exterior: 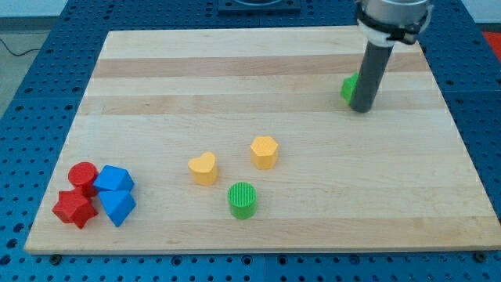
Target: Move the yellow hexagon close to the green star
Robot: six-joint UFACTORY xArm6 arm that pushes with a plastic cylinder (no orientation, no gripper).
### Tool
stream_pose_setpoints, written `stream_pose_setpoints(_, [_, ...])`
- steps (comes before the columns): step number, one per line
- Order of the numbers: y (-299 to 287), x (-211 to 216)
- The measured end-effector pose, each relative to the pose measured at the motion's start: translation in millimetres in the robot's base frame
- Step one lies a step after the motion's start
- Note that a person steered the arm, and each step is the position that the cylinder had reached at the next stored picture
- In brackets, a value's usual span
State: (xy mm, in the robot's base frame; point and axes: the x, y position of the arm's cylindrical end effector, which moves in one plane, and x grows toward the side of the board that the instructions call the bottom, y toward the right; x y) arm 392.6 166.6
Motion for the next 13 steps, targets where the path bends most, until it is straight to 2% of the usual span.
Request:
stream_pose_setpoints(1, [-1, 28])
stream_pose_setpoints(2, [-51, 42])
stream_pose_setpoints(3, [-143, 21])
stream_pose_setpoints(4, [-229, 30])
stream_pose_setpoints(5, [-263, 82])
stream_pose_setpoints(6, [-225, 91])
stream_pose_setpoints(7, [-156, 91])
stream_pose_setpoints(8, [-145, 96])
stream_pose_setpoints(9, [-183, 128])
stream_pose_setpoints(10, [-163, 147])
stream_pose_setpoints(12, [-51, 60])
stream_pose_setpoints(13, [-65, 68])
